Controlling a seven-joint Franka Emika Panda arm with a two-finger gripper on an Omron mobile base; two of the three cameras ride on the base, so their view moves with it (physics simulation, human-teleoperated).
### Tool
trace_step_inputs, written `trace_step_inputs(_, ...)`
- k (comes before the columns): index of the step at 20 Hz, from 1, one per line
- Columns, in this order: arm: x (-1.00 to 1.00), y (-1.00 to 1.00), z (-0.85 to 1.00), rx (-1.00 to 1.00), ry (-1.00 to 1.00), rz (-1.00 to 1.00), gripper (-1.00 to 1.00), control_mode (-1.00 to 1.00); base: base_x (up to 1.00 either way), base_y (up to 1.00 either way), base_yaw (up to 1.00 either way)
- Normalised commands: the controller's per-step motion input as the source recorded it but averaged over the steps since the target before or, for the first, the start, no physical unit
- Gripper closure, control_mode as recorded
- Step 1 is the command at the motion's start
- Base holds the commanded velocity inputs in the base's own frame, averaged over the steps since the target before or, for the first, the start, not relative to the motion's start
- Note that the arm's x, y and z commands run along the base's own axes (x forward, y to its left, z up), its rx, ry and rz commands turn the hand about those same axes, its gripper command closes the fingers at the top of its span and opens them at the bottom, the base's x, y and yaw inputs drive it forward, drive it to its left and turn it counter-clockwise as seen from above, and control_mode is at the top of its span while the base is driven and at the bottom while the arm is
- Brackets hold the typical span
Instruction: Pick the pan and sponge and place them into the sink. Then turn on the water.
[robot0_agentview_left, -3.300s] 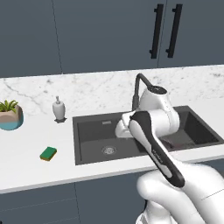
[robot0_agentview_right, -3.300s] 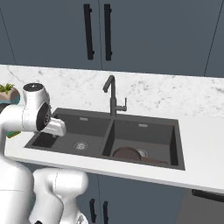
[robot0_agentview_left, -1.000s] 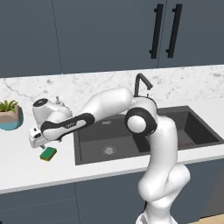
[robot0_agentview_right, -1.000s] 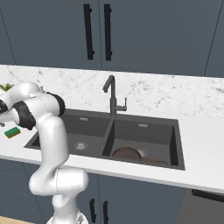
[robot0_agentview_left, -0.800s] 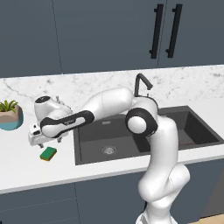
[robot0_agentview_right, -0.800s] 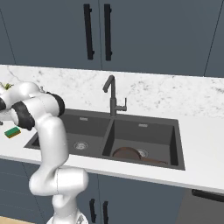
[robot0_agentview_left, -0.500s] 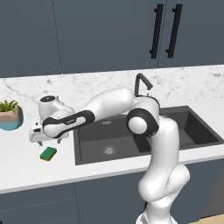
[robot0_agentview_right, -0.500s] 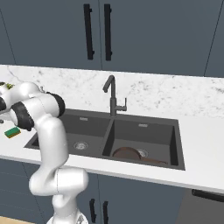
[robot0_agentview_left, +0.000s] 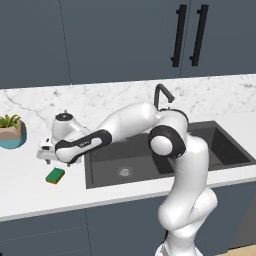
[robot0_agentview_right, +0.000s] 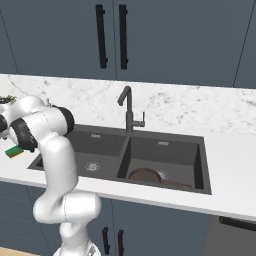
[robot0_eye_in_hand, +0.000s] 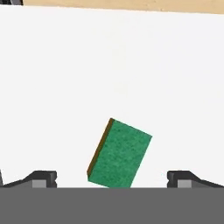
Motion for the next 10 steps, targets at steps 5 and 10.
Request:
trace_step_inputs(5,-0.15,-0.04,0.00,-0.11,-0.05,-0.01,-1.00,-1.00,0.00,0.00,0.00)
trace_step_inputs(10,0.03,0.14,0.00,-0.12,0.12,0.00,-1.00,-1.00,0.00,0.00,0.00)
